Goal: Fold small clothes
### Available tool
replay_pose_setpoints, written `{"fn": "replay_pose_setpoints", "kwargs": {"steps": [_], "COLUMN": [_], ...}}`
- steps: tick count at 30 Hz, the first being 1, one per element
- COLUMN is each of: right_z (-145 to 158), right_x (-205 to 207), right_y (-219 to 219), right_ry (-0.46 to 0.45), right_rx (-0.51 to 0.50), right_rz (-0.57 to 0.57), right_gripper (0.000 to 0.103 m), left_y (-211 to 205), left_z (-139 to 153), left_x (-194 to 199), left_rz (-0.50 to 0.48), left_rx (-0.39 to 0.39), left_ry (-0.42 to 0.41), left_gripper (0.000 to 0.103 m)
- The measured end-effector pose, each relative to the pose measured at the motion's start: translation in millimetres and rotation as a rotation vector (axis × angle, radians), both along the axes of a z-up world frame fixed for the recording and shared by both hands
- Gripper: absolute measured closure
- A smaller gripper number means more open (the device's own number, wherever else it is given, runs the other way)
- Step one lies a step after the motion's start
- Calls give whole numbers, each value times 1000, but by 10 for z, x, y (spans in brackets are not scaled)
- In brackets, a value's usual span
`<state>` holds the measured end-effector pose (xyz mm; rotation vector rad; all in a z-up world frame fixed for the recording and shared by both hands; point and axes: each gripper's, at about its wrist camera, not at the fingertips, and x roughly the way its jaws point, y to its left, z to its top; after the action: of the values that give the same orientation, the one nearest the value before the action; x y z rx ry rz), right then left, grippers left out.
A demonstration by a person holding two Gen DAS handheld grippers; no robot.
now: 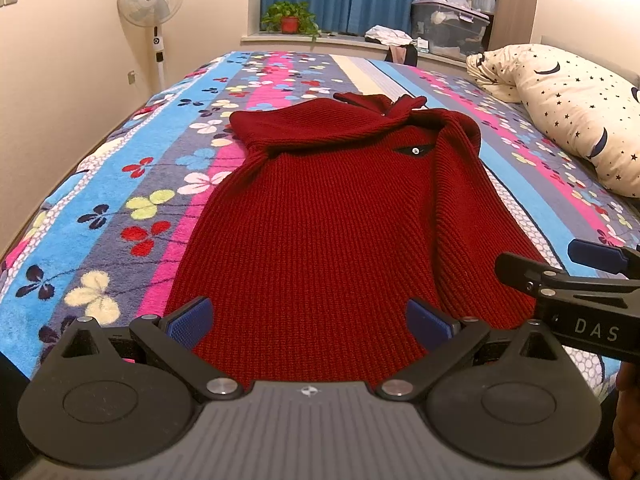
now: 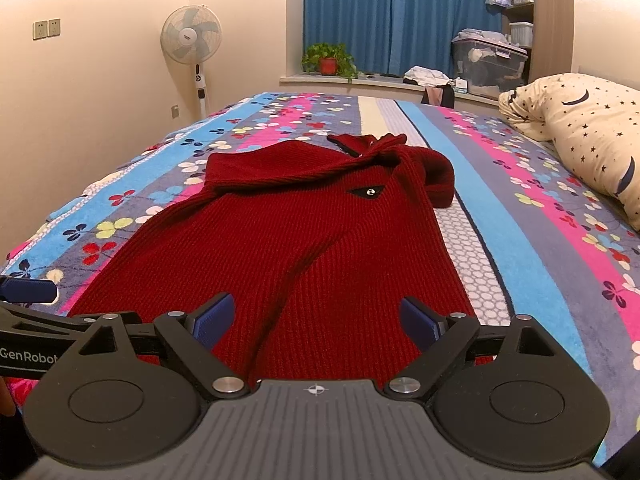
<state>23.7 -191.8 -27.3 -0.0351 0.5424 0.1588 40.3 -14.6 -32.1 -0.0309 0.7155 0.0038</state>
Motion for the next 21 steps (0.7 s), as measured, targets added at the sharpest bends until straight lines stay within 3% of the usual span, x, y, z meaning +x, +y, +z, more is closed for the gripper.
{"fn": "replay_pose_setpoints", "kwargs": {"steps": [18,21], "right_z": [-22,83], "right_x": [15,24], "right_y": [-33,-163], "right_ry": [-8,-47], "right_rx": [16,56], "right_rz": [-3,-13], "right_gripper": [13,21], "left_y": [-18,22], "left_z": [12,98], "left_x": [-2,-12], "left_rz": [-3,0], "left_rx": [0,20], "left_ry": [-15,-64], "left_gripper": [0,2]}}
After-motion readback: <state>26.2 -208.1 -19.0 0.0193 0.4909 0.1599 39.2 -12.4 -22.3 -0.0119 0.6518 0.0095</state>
